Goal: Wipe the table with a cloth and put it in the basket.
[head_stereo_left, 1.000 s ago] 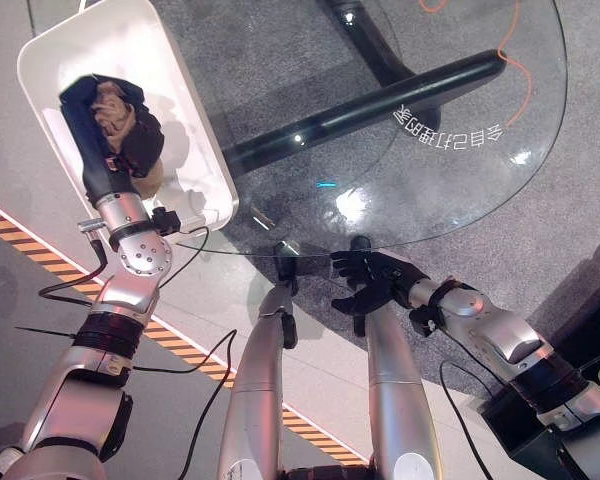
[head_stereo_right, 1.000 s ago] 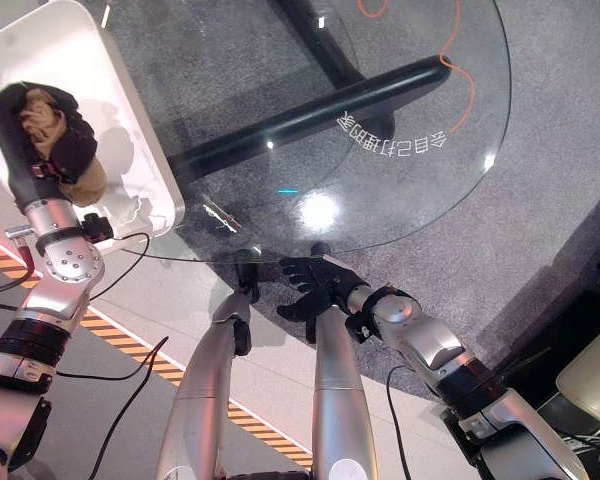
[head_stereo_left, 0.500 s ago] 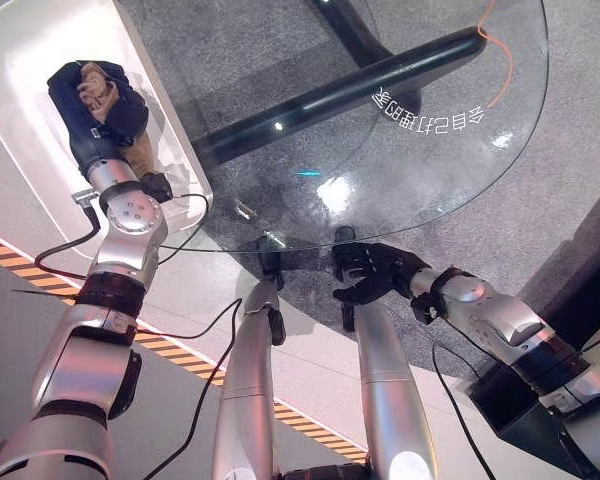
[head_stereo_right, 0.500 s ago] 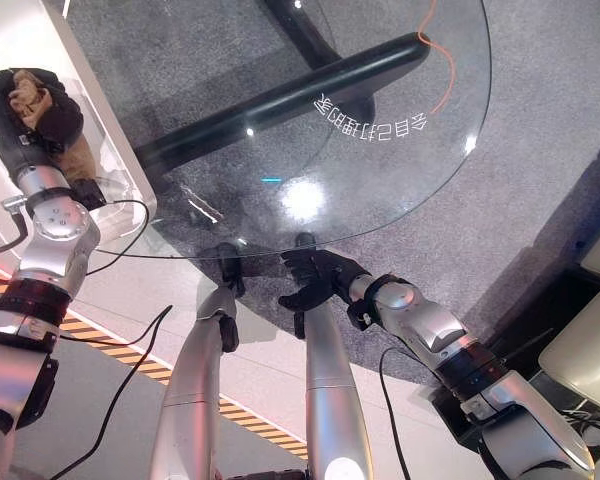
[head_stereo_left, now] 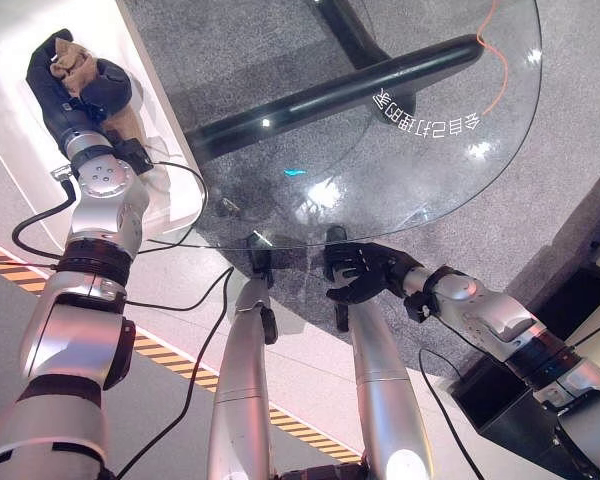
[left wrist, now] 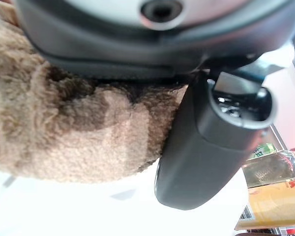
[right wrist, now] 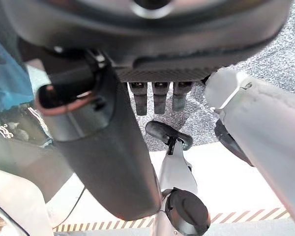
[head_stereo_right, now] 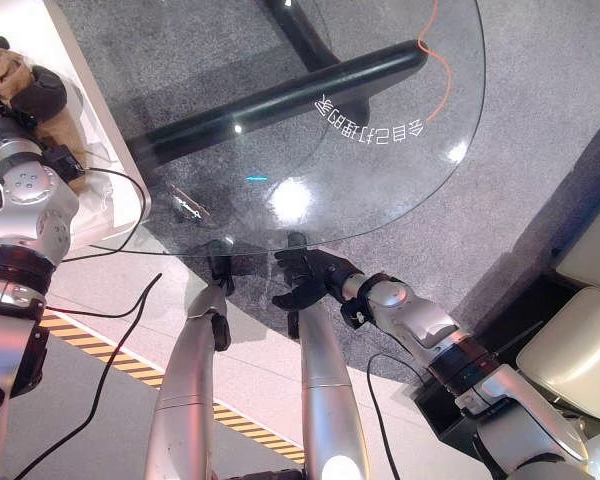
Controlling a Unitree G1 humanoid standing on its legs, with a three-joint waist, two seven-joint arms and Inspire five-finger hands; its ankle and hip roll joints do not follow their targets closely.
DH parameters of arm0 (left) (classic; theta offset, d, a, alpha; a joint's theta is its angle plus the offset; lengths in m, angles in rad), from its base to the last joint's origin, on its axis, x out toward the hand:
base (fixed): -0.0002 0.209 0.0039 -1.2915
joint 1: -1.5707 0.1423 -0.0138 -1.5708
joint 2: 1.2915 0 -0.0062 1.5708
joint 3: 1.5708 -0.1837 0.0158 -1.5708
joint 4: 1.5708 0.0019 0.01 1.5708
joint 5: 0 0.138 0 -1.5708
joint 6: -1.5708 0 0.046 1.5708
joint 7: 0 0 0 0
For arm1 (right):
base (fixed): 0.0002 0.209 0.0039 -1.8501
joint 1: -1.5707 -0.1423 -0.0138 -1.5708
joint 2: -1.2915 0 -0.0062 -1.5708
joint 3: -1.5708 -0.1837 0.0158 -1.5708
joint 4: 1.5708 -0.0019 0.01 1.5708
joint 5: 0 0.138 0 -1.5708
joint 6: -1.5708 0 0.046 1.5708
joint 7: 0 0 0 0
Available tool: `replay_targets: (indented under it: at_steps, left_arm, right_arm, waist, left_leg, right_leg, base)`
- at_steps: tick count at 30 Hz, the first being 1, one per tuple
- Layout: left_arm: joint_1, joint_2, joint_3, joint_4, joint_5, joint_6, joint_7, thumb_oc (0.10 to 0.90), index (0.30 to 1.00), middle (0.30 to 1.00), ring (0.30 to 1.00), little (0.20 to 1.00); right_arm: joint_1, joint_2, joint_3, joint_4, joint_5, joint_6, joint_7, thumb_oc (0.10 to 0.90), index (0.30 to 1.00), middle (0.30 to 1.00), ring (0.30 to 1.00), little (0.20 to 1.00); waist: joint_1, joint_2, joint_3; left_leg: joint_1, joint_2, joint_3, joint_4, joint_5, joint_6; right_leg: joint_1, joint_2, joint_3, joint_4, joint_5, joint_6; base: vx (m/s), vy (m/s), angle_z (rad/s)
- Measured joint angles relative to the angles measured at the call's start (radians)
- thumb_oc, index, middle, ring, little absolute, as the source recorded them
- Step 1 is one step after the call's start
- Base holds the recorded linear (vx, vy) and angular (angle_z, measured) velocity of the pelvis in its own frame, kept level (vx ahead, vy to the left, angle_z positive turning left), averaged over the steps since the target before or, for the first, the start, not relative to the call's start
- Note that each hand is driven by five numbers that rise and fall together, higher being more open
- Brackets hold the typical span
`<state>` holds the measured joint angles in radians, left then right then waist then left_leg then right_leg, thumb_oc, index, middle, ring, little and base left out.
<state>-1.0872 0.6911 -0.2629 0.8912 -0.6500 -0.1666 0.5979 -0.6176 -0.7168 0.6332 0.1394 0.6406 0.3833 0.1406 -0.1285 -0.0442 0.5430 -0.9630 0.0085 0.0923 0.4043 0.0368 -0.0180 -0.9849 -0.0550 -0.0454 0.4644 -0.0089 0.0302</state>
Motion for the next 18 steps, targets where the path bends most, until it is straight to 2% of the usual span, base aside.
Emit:
replay_targets:
  at_steps: [12,17,18]
  left_arm:
    - [0.013,0.006,0.000,-0.002,0.004,-0.005,0.001,0.800,0.900,0.900,0.900,0.900]
    - [0.092,0.006,0.001,-0.079,0.027,-0.027,0.028,0.800,0.900,0.900,0.900,0.900]
    - [0.116,0.006,0.003,-0.098,0.039,-0.052,0.051,0.800,0.900,0.900,0.900,0.900]
  right_arm:
    - [0.008,0.010,0.001,-0.002,0.000,-0.003,-0.014,0.800,0.900,0.900,0.900,0.900]
    - [0.043,0.011,-0.008,-0.027,-0.001,-0.009,-0.034,0.800,0.900,0.900,0.900,0.900]
    - [0.056,0.011,-0.016,-0.040,-0.001,-0.012,-0.037,0.800,0.900,0.900,0.900,0.900]
  waist:
    - [-0.005,-0.001,0.000]
    - [-0.005,-0.001,0.000]
    - [-0.003,-0.001,0.000]
  left_leg:
    - [0.008,-0.002,-0.004,-0.003,0.001,-0.001]
    - [0.035,-0.008,-0.009,-0.027,0.012,-0.007]
    - [0.039,-0.009,-0.010,-0.035,0.015,-0.008]
  right_leg:
    - [0.009,-0.002,-0.002,-0.001,0.000,0.000]
    - [0.026,-0.006,-0.002,-0.005,0.000,0.000]
    - [0.026,-0.006,-0.002,-0.006,0.000,0.000]
  base:
    - [0.00,-0.021,0.00]
    - [0.01,-0.040,0.01]
    - [0.00,-0.043,0.04]
